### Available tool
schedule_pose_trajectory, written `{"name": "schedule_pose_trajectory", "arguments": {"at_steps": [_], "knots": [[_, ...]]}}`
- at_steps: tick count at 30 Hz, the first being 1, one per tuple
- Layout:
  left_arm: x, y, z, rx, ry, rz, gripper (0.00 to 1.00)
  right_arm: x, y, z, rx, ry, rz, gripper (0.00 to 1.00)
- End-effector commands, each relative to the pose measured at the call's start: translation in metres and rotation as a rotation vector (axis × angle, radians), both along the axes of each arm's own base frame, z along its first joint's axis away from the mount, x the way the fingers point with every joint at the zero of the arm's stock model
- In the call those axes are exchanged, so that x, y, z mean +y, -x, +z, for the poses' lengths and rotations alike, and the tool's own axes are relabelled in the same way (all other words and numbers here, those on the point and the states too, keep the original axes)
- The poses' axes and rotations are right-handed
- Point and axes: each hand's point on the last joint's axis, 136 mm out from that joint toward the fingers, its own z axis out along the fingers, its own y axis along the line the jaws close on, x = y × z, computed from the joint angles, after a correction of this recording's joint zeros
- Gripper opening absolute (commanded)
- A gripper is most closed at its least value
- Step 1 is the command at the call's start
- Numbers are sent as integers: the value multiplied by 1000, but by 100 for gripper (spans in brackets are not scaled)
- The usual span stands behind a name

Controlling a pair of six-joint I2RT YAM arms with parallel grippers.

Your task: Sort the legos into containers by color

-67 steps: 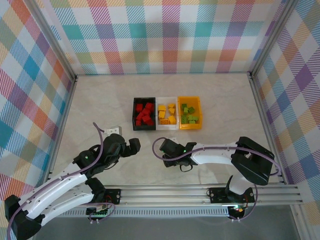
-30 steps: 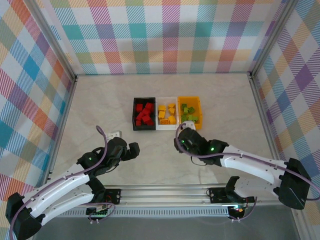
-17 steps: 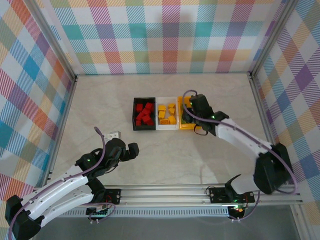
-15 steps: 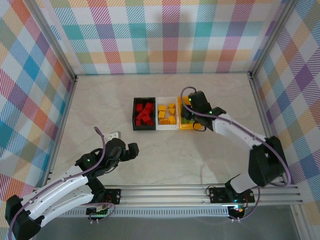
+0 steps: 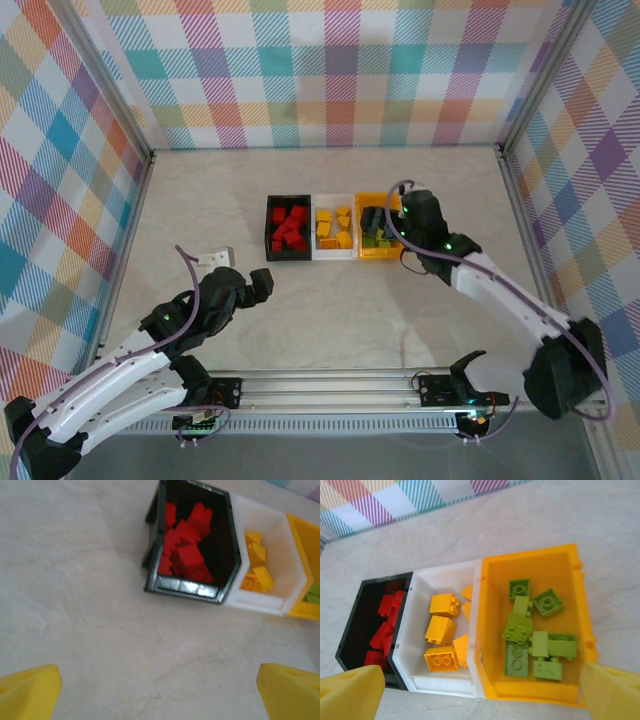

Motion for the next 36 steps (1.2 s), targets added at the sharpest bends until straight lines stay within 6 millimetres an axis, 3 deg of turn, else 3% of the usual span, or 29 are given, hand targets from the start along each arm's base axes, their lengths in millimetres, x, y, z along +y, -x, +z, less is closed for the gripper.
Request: {"name": "schedule_pose_trajectory", "arguments": {"at_steps": [1, 4, 7, 10, 13, 15, 18, 22, 27, 30, 31, 33, 36], "knots": [[20, -24, 41, -193, -103, 117, 100, -26, 15, -15, -6, 7, -103, 100], [38, -49, 71, -361, -248, 212, 100, -52, 32, -24, -16, 11, -197, 100], [65, -77, 71, -363, -390, 275, 100, -64, 40, -28, -50, 36, -217, 100], [97, -103, 42, -281, -437, 325, 100, -88, 46, -36, -25, 88, -334, 100], [123, -119, 2, -203, -443, 348, 100, -88, 44, -41, -28, 154, -302, 100], [135, -127, -13, -210, -436, 376, 100, -90, 44, -44, -23, 184, -299, 100], [134, -145, -29, -245, -425, 340, 100, -94, 43, -48, -25, 233, -298, 100], [116, -169, -56, -201, -423, 206, 100, -97, 40, -49, -59, 270, -280, 100], [113, -170, -82, -228, -410, 192, 100, -105, 27, -41, -159, 298, -282, 100], [114, -171, -94, -196, -352, 152, 100, -124, 18, -36, -176, 348, -327, 100], [113, -174, -94, -251, -336, 138, 100, -130, 15, -35, -182, 373, -335, 100], [112, -173, -97, -203, -328, 128, 100, -141, 7, -36, -200, 420, -348, 100], [113, -173, -95, -225, -331, 134, 100, -151, -5, -50, -212, 437, -334, 100]]}}
